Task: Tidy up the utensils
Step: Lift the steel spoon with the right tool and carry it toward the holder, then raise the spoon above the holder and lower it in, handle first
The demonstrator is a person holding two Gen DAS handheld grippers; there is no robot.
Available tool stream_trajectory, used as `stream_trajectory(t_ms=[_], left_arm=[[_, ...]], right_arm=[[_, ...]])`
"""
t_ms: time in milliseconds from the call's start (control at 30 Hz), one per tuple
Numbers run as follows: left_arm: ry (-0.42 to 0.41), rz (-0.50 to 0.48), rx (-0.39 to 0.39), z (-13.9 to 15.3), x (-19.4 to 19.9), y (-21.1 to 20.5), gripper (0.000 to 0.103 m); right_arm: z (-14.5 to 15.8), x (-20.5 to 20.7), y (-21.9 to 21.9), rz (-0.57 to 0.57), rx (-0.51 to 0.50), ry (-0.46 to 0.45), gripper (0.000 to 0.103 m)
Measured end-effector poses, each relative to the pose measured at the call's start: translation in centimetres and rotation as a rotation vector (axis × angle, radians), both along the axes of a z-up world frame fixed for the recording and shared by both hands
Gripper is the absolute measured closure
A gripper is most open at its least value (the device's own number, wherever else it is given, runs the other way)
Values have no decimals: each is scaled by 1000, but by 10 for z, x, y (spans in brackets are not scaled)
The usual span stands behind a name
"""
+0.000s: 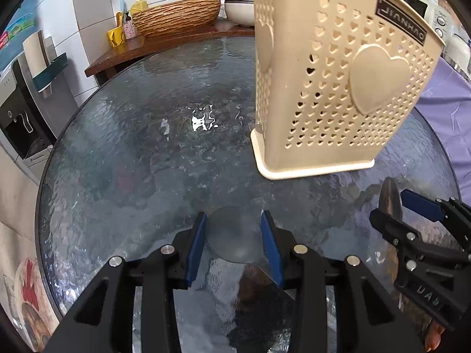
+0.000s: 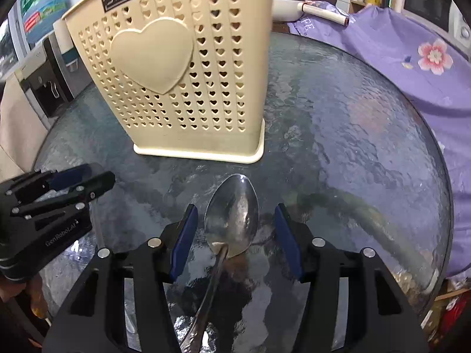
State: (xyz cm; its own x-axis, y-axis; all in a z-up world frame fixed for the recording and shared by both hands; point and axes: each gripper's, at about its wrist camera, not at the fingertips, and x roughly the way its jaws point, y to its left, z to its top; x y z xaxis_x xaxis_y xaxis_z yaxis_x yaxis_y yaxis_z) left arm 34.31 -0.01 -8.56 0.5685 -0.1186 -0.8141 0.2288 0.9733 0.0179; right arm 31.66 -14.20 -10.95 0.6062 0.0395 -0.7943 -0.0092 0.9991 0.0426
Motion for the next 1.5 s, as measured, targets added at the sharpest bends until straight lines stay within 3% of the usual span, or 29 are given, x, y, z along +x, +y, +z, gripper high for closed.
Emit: stream_trajectory(t_ms=[67, 133, 200, 533, 800, 933, 1033, 1300, 1500], left_arm=[[-3, 2, 7, 0, 2, -2, 64], [-2, 17, 21, 0, 1, -4, 57], [-1, 37, 25, -1, -3, -4, 44], [-23, 115, 34, 1, -14, 0, 41], [0, 100, 54, 1, -5, -14, 66], [-3, 42, 39, 2, -6, -26, 66], [-17, 14, -15, 6, -10, -27, 67], [-138, 1, -136, 45, -31, -14, 67], [-248, -48, -174, 79, -49, -12, 67]], right_arm=[[0, 5, 2, 1, -17, 8, 50], [1, 5, 3, 7, -17, 7, 58], [1, 4, 3, 9, -30, 5, 63], [1, 0, -10, 30, 22, -3, 64], [2, -1, -14, 40, 33, -3, 64], [3, -1, -19, 38, 47, -10, 64], [6, -2, -24, 35, 76, -24, 64], [32, -12, -36, 62, 186, -111, 64], [67, -25, -34, 109, 173, -205, 64]])
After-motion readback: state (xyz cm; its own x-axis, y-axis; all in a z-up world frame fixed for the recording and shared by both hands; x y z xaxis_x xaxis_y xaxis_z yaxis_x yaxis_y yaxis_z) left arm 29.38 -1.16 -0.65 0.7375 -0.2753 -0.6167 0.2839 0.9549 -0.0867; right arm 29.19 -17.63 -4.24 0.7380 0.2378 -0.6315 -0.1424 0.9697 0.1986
